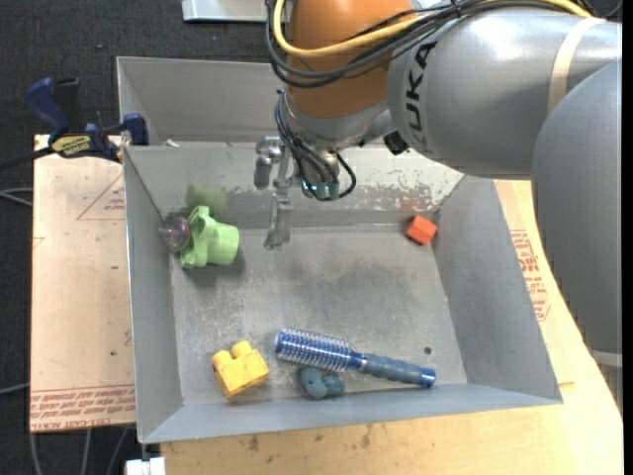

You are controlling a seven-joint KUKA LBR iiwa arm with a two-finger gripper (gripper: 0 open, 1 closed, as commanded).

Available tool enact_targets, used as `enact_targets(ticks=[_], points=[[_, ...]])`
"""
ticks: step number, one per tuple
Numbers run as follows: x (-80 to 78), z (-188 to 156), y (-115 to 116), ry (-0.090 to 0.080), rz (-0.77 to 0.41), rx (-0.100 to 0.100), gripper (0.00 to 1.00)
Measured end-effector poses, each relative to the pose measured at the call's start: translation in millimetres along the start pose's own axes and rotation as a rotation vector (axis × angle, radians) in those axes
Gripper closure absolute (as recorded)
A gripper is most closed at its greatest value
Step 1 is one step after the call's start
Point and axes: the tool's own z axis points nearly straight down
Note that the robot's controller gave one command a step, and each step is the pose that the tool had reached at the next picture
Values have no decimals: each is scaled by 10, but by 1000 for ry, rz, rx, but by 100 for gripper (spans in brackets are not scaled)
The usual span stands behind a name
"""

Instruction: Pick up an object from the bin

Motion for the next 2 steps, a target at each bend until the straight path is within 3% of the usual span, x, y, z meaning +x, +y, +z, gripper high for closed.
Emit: enact_targets(ticks=[1,2], points=[[322,627,521,1,17,-1,0],[16,1747,549,-4,-65,1,0]])
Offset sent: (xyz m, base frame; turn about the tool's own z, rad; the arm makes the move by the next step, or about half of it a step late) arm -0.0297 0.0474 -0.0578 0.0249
